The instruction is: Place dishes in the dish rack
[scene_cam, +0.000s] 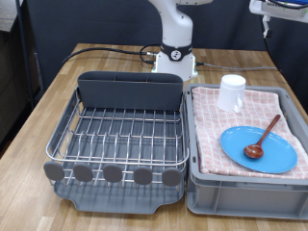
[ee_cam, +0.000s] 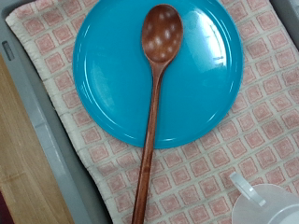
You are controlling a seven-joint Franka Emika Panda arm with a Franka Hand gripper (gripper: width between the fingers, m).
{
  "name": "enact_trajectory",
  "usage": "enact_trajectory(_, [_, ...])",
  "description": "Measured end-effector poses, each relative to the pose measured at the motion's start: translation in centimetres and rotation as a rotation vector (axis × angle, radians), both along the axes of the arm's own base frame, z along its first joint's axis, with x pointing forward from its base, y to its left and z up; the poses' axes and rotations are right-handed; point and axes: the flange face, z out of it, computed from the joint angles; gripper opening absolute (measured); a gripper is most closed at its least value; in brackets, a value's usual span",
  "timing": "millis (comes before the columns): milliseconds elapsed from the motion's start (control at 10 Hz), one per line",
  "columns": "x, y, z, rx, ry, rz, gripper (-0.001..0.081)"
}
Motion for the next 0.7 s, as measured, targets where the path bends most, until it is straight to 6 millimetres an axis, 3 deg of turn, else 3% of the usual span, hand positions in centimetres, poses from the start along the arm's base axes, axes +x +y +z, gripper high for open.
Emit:
enact_trajectory(200, [0.0, 0.3, -1.2, -0.016, -0.034, 0.002, 0.0802])
enact_trajectory(700, [0.7, 1.5, -6.6, -0.041, -0.069, -0.037, 0.0802])
